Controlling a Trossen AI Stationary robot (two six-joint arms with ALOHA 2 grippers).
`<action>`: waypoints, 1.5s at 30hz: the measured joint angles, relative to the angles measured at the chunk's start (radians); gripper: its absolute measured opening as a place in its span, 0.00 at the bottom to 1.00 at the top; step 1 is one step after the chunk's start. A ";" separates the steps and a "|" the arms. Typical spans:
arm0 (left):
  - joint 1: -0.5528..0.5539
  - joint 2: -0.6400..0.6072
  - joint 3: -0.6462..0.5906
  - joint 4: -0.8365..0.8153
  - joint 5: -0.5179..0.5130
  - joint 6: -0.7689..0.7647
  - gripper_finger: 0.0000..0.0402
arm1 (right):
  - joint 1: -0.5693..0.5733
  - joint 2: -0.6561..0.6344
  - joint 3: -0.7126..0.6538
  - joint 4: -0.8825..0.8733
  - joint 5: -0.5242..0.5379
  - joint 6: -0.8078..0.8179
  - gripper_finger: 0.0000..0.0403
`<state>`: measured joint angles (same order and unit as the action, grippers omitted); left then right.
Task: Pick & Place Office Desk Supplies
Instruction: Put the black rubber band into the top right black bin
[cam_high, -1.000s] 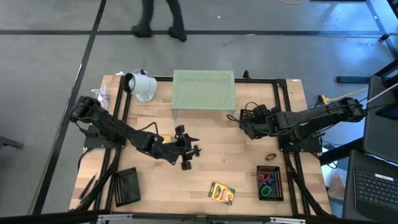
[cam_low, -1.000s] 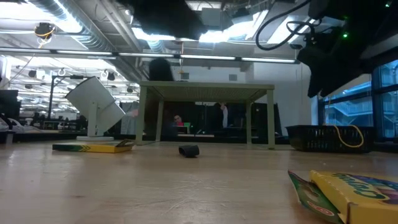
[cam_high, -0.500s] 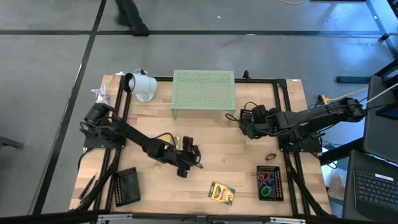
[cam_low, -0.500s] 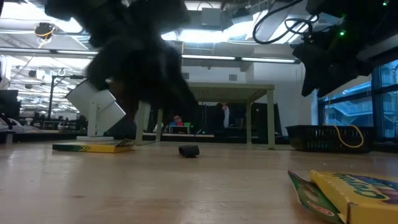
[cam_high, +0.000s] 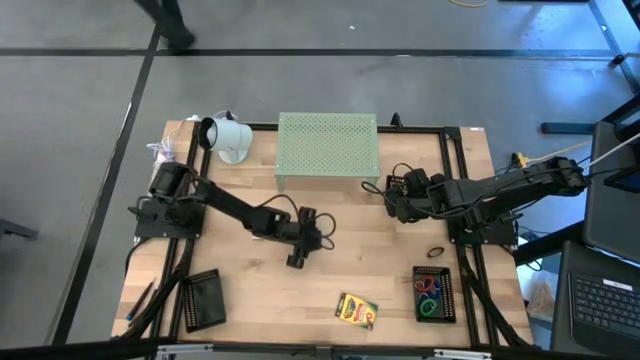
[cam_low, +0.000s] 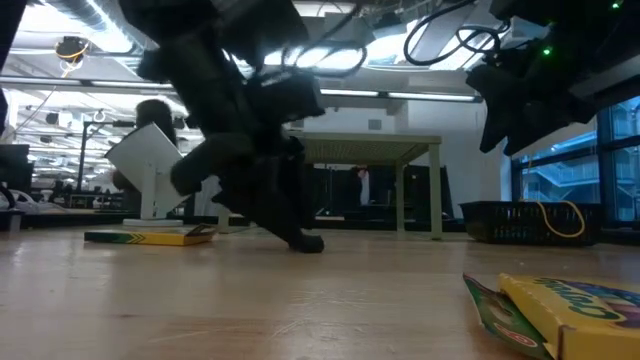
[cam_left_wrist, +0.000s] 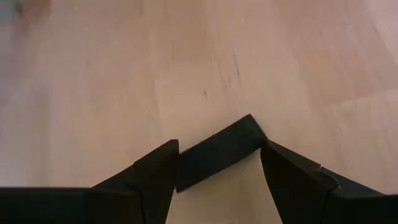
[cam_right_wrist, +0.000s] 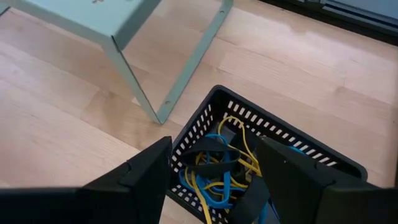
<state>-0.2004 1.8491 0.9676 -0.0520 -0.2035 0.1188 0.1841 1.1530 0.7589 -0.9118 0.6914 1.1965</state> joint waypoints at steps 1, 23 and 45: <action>0.012 0.005 0.000 -0.004 0.027 -0.005 0.56 | 0.000 0.000 0.000 0.000 0.000 0.000 0.58; 0.070 0.016 0.001 -0.003 0.146 -0.193 0.07 | 0.000 0.000 0.000 0.000 0.000 -0.001 0.58; 0.025 -0.193 -0.001 0.349 0.215 -0.147 0.01 | 0.000 0.000 0.000 0.049 0.008 -0.001 0.58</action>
<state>-0.1758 1.6560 0.9668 0.2973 0.0116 -0.0280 0.1841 1.1530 0.7586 -0.8628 0.6998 1.1957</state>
